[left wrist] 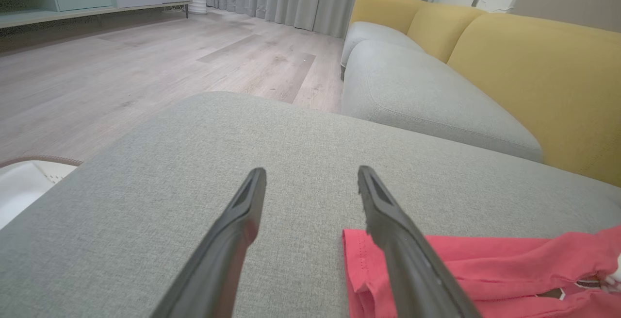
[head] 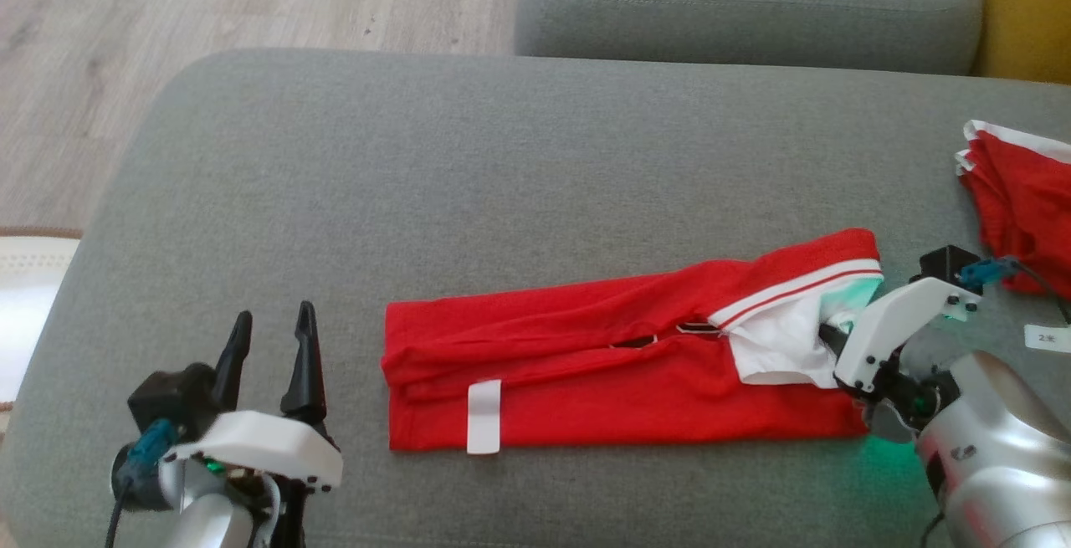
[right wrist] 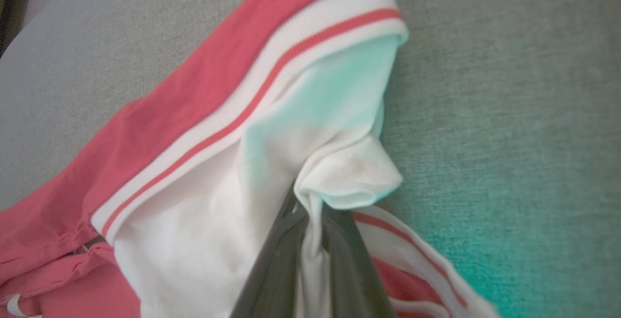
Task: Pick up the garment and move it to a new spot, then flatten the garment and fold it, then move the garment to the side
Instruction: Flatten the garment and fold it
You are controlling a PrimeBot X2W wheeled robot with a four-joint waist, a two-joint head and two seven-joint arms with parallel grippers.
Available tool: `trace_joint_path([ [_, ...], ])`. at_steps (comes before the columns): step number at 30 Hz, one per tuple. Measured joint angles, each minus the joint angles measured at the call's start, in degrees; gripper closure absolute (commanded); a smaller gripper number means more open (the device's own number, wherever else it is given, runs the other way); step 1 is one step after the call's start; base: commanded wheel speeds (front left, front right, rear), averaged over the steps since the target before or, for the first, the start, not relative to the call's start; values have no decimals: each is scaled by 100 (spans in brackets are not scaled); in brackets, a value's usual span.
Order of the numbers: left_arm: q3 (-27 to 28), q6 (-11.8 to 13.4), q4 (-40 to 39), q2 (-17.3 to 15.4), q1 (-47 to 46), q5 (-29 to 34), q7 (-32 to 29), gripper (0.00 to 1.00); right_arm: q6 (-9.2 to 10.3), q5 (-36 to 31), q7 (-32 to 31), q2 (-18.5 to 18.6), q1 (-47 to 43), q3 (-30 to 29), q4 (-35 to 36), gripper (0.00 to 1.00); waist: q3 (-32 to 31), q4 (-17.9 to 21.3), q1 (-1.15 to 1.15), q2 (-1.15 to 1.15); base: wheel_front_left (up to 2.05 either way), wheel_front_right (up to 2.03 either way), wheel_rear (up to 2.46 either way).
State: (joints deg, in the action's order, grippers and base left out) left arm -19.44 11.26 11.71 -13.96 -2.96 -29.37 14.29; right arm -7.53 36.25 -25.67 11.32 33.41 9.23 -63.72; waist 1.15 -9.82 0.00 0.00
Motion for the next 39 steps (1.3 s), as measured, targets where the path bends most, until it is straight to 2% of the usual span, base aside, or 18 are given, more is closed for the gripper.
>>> trace_joint_path([
  [6, 70, -16, 18, 41, 7, -2, 0, 0, 0, 98, 544, 63, -23, 142, 163, 100, -46, 158, 0, 0, 0, 0, 0],
  [16, 197, -20, 4, 119, 40, -1, 0, 0, 0, 260, 1176, 560, -58, 220, 298, 100, -130, 535, 0, 0, 0, 0, 0],
  [20, 246, -48, 0, 136, 44, -1, 0, 0, 0, 316, 1367, 561, -140, 423, 649, 100, -171, 581, 0, 0, 0, 0, 0],
  [24, 405, -40, -38, 126, 75, -1, 0, 0, 0, 315, 1505, 539, -138, 713, 1347, 100, -219, 561, 0, 0, 0, 0, 0],
  [32, 389, -18, -59, 126, 240, 3, 0, 0, 0, 298, 1113, 55, -600, 1419, 2749, 100, -289, 242, 0, 0, 0, 0, 0],
  [39, 301, -73, -23, 148, 240, 4, -8, 0, 0, 285, 813, -465, -1042, 1656, 2964, 100, -326, -258, 0, 0, 0, 0, 0],
])
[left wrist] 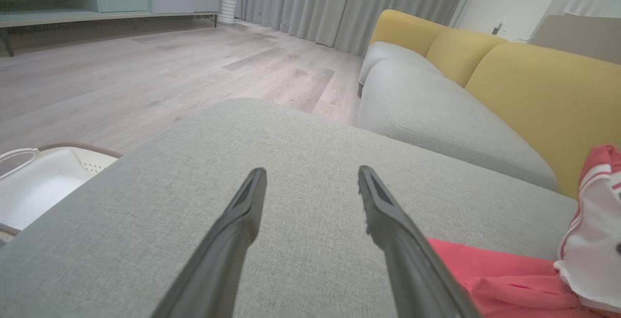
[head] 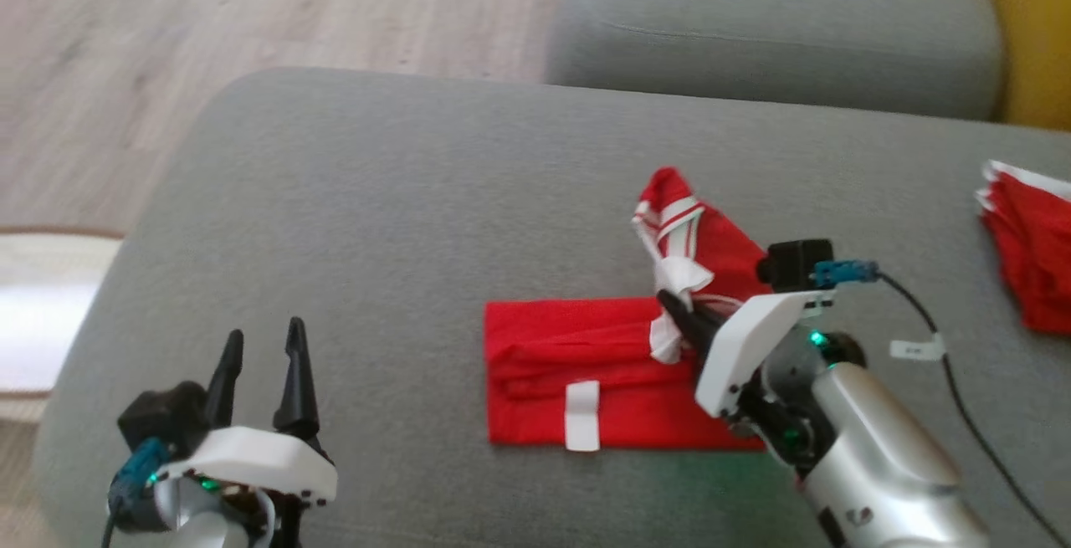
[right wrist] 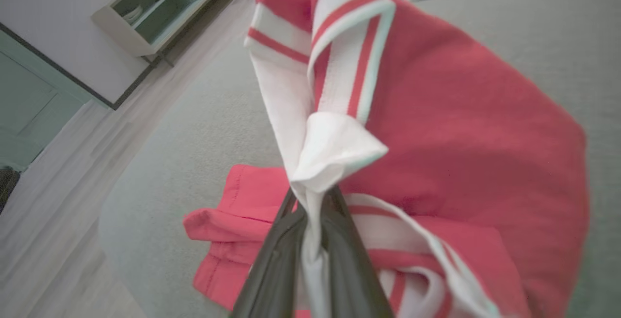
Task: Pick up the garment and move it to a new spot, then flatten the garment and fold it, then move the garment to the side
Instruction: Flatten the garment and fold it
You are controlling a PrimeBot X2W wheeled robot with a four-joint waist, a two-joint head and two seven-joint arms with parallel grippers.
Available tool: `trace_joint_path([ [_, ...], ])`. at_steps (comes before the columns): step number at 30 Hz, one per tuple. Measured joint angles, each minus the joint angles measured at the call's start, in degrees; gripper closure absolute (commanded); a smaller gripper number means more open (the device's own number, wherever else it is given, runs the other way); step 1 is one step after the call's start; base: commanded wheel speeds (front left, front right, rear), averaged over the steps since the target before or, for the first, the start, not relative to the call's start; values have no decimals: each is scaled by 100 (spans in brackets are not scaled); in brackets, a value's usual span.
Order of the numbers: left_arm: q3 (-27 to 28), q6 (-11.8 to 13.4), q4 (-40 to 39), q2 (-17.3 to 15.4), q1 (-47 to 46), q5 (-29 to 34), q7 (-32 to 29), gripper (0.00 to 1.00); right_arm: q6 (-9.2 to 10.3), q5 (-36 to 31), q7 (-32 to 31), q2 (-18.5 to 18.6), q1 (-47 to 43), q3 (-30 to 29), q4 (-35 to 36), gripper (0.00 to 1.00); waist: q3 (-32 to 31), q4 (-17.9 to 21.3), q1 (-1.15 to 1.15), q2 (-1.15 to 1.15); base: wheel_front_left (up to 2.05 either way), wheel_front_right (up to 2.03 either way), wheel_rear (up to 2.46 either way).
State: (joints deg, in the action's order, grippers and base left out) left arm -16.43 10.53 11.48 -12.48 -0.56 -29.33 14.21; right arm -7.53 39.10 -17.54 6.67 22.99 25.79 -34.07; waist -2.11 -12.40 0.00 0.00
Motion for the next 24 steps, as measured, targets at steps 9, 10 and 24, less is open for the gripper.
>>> trace_joint_path([
  [9, -136, -101, 196, 18, -13, 0, -9, 0, 0, 277, -20, -237, 22, 145, -485, 100, 43, -627, 0, 0, 0, 0, 0],
  [10, -138, -101, 203, 20, -19, 0, -9, 0, 0, 302, -14, -252, 42, 178, -549, 100, 53, -670, 0, 0, 0, 0, 0],
  [24, -171, -145, 346, 27, -213, 0, -8, 0, 0, 1619, 390, -274, 241, 1194, -817, 0, 65, -768, 0, 0, 0, 0, 0],
])
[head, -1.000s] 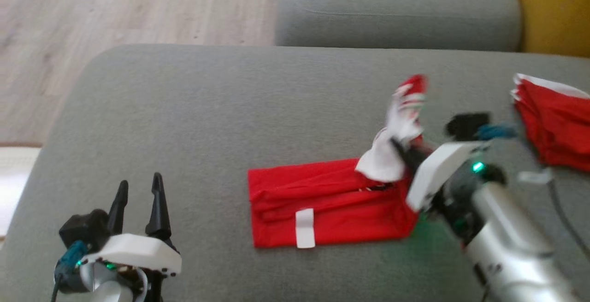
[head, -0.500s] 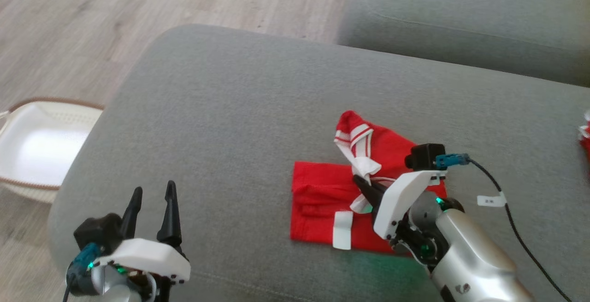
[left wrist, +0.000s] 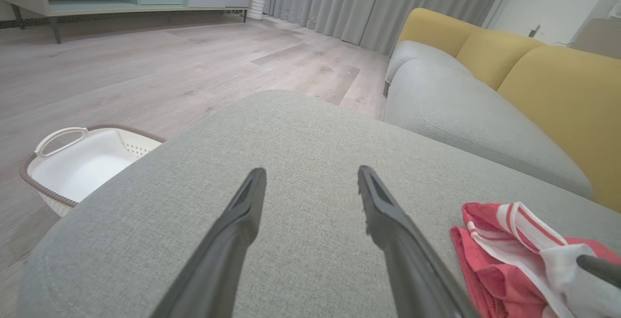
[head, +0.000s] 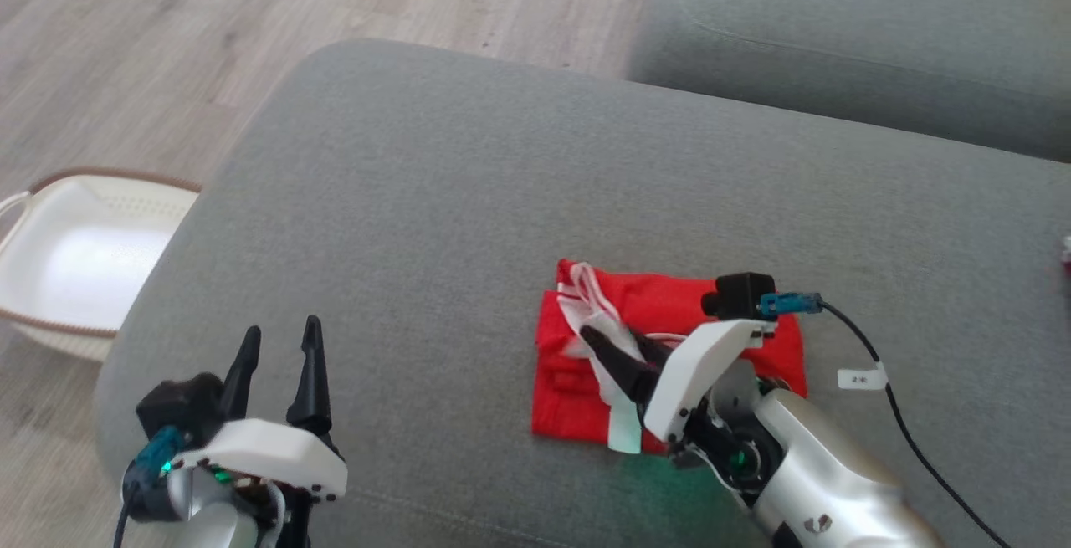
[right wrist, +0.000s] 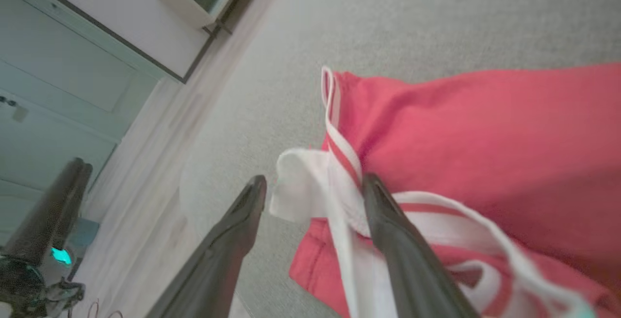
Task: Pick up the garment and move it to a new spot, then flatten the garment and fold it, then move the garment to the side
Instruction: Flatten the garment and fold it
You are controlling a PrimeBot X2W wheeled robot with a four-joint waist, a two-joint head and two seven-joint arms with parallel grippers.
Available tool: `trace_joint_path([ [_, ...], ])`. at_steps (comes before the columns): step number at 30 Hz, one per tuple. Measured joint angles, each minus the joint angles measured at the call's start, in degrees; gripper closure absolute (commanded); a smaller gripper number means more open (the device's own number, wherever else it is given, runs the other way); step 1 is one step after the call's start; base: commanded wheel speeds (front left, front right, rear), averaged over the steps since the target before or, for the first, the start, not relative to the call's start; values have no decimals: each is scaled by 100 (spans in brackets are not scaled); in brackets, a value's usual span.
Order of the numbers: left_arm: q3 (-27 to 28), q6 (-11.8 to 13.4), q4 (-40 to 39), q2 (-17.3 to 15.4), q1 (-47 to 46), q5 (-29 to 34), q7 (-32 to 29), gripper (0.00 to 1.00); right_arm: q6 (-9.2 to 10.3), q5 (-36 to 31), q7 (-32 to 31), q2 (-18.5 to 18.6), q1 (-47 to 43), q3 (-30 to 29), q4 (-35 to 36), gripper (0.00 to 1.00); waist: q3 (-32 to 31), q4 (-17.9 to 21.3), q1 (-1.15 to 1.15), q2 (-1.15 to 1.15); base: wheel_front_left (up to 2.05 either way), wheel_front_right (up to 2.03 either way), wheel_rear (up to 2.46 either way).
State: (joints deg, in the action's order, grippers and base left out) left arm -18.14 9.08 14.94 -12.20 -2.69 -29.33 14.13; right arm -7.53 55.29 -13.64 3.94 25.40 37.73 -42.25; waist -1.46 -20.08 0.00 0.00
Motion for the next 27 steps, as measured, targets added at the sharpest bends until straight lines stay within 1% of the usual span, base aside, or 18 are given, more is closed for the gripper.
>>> trace_joint_path([
  [4, 18, 1, -2, 0, 0, -2, 0, 0, 0, 330, 358, -1, 92, 67, 265, 0, -38, 161, 0, 0, 0, 0, 0],
  [7, 33, 13, -8, -2, 5, -7, 1, 0, 0, 509, 655, 65, 242, -66, 661, 0, -64, 309, 0, 0, 0, 0, 0],
  [8, 38, 35, -9, -3, 10, -8, 2, 0, 0, 550, 764, 146, 273, -136, 813, 0, -74, 360, 0, 0, 0, 0, 0],
  [11, 64, 53, -24, -4, 18, -8, 8, 0, 0, 572, 1017, 646, 308, -374, 1033, 0, -99, 500, 0, 0, 0, 0, 0],
  [14, 99, 58, -100, -5, 26, -8, 8, 0, 0, 501, 1148, 1190, 274, -659, 923, 0, -118, 617, 0, 0, 0, 0, 0],
  [15, 120, 59, -133, -4, 35, -8, 8, 0, 0, 416, 1207, 1321, 238, -720, 862, 0, -122, 649, 0, 0, 0, 0, 0],
  [17, 174, 78, -181, -4, 40, -8, 8, 0, 0, 238, 1274, 1468, 114, -770, 720, 0, -127, 697, 0, 0, 0, 0, 0],
  [20, 204, 108, -214, -4, 48, -8, 9, 0, 0, 25, 1321, 1451, -104, -771, 530, 0, -111, 727, 0, 0, 0, 0, 0],
  [24, 199, 108, -234, -1, 120, -8, 9, 0, 0, -129, 1314, 1236, -179, -655, 356, 0, -80, 721, 0, 0, 0, 0, 0],
  [25, 199, 105, -230, -1, 127, -8, 9, 0, 0, -166, 1300, 1177, -179, -613, 327, 23, -72, 713, 0, 0, 0, 0, 0],
  [26, 198, 102, -229, -1, 126, -8, 9, 0, 0, -201, 1234, 1120, -179, -543, 293, 55, -64, 705, 0, 0, 0, 0, 0],
  [27, 196, 101, -227, 0, 125, -8, 9, 0, 0, -224, 1151, 1063, -182, -445, 250, 75, -58, 695, 0, 0, 0, 0, 0],
])
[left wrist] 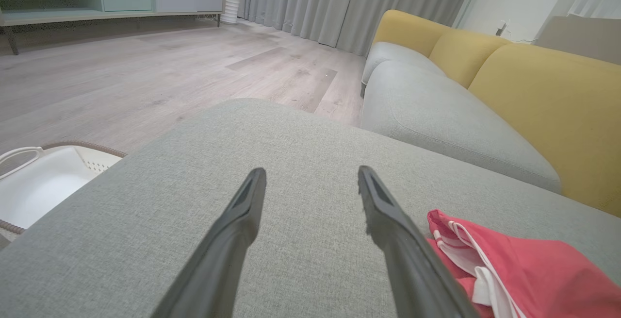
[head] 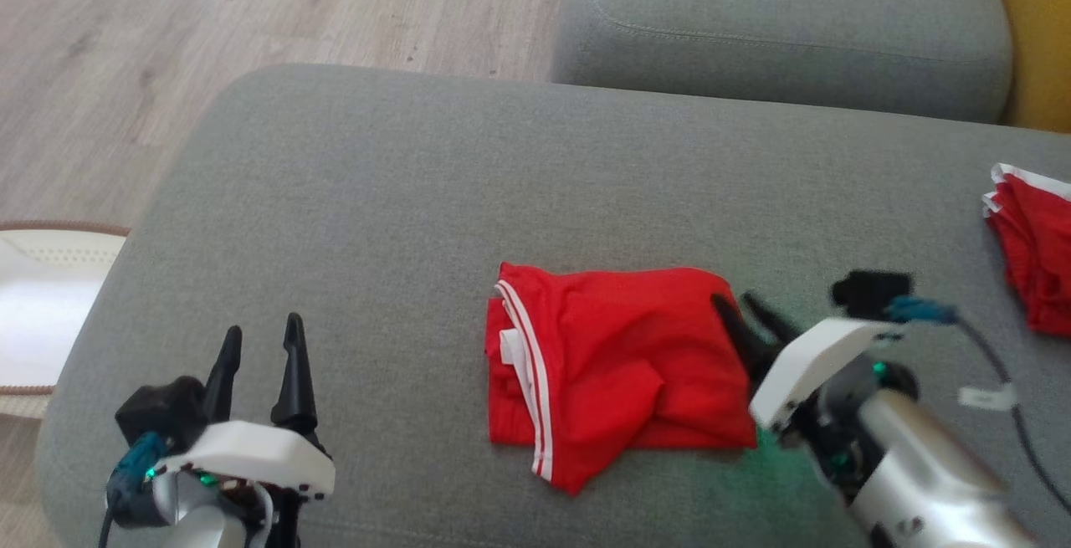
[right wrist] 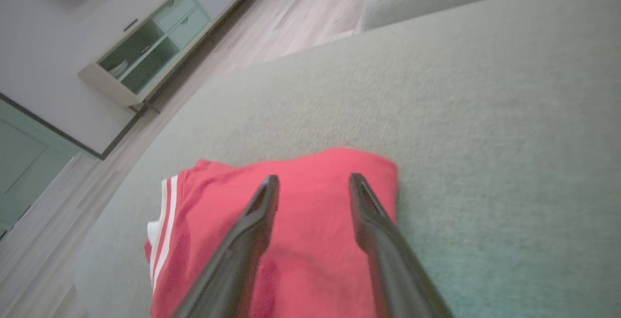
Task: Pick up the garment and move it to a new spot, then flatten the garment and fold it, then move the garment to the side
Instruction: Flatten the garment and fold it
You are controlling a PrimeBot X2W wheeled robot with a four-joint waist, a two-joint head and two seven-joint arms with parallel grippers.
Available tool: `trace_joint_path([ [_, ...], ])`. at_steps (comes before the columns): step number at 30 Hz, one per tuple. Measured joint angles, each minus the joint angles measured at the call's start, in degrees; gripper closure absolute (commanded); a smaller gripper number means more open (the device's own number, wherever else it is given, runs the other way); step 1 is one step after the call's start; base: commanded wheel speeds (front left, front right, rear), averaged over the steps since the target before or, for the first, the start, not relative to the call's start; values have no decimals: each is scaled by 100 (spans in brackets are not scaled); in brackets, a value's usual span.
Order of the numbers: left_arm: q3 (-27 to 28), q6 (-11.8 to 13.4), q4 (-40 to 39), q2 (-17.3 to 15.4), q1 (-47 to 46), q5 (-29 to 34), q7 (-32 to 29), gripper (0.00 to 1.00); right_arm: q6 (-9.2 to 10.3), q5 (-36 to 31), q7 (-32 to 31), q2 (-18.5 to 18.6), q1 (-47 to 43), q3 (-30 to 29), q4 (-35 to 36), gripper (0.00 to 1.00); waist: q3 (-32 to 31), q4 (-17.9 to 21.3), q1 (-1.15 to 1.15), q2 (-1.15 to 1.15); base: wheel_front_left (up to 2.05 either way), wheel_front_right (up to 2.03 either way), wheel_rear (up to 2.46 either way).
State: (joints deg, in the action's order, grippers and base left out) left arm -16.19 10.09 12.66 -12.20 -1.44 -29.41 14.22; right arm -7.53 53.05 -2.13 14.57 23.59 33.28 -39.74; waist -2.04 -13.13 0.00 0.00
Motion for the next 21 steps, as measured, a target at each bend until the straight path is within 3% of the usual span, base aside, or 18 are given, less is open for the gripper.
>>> trace_joint_path([
  [1, -2, -1, 3, 1, -1, 0, 0, 0, 0, -31, -41, -56, -14, 74, -42, 100, 4, -12, 0, 0, 0, 0, 0],
  [11, -41, -48, 74, 24, -8, 1, 2, 0, 0, -70, -627, -732, -108, 1113, -298, 100, 15, -220, 0, 0, 0, 0, 0],
  [16, -122, -109, 175, 31, -55, 1, 7, 0, 0, 241, -951, -917, -143, 1670, -389, 100, 55, -404, 0, 0, 0, 0, 0],
  [21, -163, -109, 220, 44, -165, 9, 7, 0, 0, 582, -872, -1049, -130, 2143, -305, 100, 145, -554, 0, 0, 0, 0, 0],
])
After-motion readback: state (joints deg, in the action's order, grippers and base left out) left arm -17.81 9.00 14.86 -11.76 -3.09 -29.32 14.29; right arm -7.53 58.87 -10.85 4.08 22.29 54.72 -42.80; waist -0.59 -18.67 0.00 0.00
